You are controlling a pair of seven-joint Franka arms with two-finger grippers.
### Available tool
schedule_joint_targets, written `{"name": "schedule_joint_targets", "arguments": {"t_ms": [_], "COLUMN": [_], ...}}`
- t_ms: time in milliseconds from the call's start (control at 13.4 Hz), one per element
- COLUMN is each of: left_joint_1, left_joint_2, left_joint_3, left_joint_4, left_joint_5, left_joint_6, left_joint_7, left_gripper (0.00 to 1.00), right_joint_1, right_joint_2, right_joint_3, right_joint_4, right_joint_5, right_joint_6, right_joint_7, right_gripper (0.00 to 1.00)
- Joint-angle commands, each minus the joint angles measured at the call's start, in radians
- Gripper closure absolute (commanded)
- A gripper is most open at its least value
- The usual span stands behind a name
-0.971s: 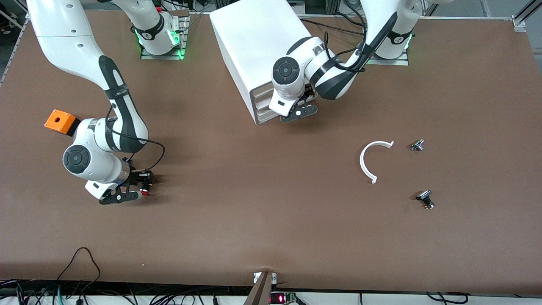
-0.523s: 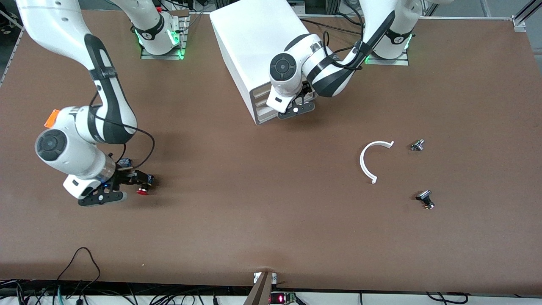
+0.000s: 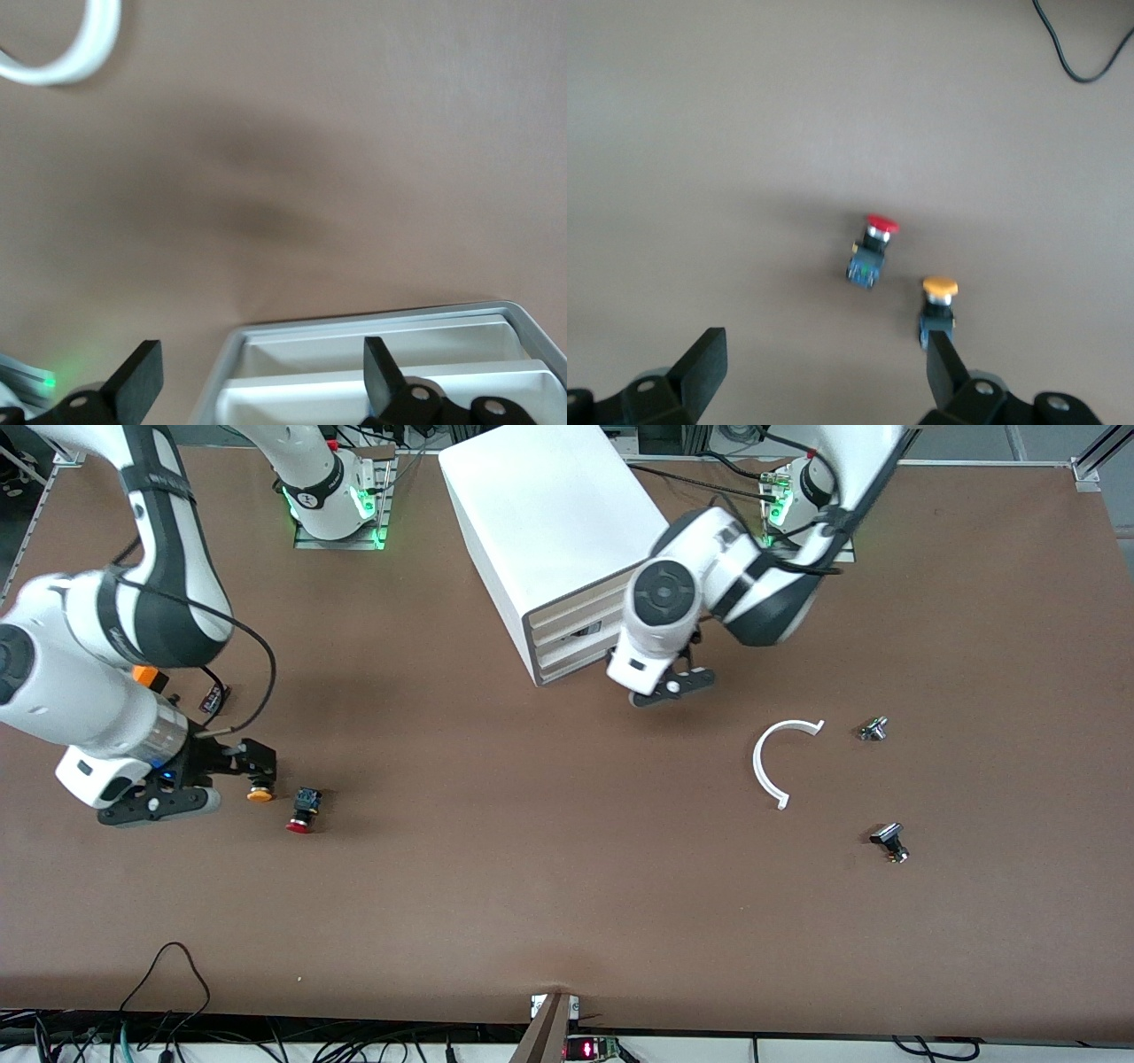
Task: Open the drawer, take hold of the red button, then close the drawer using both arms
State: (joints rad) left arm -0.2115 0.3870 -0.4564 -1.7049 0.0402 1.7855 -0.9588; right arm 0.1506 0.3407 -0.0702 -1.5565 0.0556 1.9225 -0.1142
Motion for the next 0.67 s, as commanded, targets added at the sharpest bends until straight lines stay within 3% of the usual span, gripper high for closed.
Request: {"name": "schedule_joint_targets", "arguments": {"t_ms": [0, 299, 523, 598], "left_joint_1": [0.096, 0.222, 0.280, 0.281], "left_joint_2": [-0.077, -0.126, -0.134, -0.161], "left_joint_3": [-0.005, -0.002, 0.002, 0.042], "left_joint_4": [0.063, 0.169, 0.261, 0.263], "left_joint_5": [0.007, 0.009, 0.068, 0.076], "left_joint_6": [-0.104, -0.243, -0.352, -0.350], "left_joint_7": [0.170, 0.432, 0.587, 0.682], "left_gripper": [0.01, 0.01, 0.01, 0.01], "right_joint_1": [0.000, -0.023, -0.081, -0.094], "right_joint_2": [-0.089, -0.195, -0.268, -0.290], "right_joint_3": [0.000, 0.010, 0.053, 0.059], "right_joint_4": [0.021, 0.021, 0.009, 0.007], "right_joint_5": [0.007, -0.005, -0.007, -0.011], "right_joint_6": [-0.117, -0.238, -0.304, -0.324], "right_joint_7": [0.059, 0.094, 0.094, 0.094], "right_gripper": [0.00, 0.00, 0.00, 0.00]}}
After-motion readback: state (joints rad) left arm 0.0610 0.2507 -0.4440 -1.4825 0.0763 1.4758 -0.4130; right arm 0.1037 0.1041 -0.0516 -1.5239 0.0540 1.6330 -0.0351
